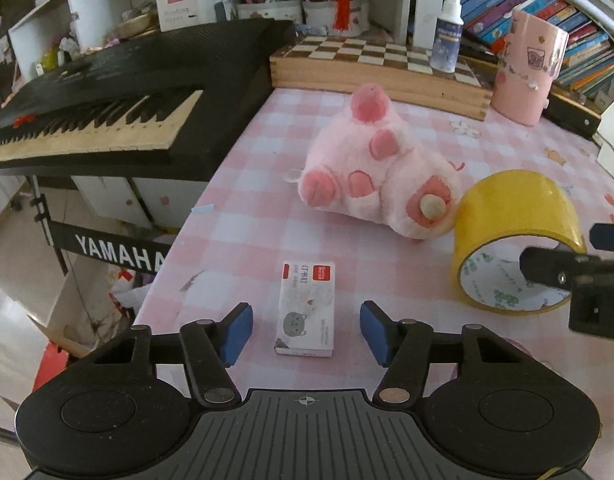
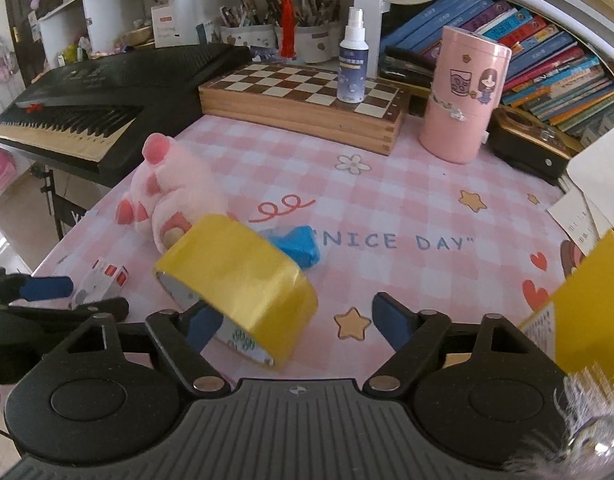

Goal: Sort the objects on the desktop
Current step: 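Grasp the white card box with the left tool while the right tool grasps the yellow tape roll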

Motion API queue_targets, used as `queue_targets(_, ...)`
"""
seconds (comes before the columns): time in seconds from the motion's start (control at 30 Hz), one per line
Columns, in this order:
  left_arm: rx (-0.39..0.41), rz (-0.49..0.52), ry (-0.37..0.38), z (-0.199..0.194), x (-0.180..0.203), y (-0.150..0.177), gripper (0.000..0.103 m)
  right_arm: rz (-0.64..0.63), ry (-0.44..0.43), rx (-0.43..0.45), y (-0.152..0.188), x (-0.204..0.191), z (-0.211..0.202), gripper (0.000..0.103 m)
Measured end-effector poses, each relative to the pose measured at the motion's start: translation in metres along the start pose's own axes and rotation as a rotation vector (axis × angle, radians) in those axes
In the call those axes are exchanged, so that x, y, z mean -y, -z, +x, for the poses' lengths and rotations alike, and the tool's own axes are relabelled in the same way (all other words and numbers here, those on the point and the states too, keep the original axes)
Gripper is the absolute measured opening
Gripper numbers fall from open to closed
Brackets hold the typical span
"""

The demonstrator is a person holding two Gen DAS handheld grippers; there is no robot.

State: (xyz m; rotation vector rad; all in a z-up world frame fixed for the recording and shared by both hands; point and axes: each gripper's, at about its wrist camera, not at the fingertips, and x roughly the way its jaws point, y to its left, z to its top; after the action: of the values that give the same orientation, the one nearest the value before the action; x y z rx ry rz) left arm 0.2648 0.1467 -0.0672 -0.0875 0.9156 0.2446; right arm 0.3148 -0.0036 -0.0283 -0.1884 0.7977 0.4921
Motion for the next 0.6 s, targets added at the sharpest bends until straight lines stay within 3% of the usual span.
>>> queue_targets(0.13, 0.007, 0.005, 0.014, 0.001, 0.003, 0.000, 0.055, 0.032, -0.074, 0.030, -0.002, 0.003, 0.003, 0.072)
queue_targets(0.23, 0.015, 0.016, 0.026, 0.001, 0.004, -0.001, 0.045, 0.046, -0.115, 0.031, -0.002, 0.003, 0.004, 0.053)
queue_targets(0.4, 0.017, 0.011, 0.038, -0.003, 0.001, 0.002, 0.028, 0.104, -0.138, -0.011, -0.001, 0.011, 0.004, 0.011)
queue_targets(0.6, 0.038, -0.010, 0.081, -0.022, -0.004, 0.011, 0.028, 0.149, -0.124, -0.020, 0.010, 0.014, -0.015, 0.008)
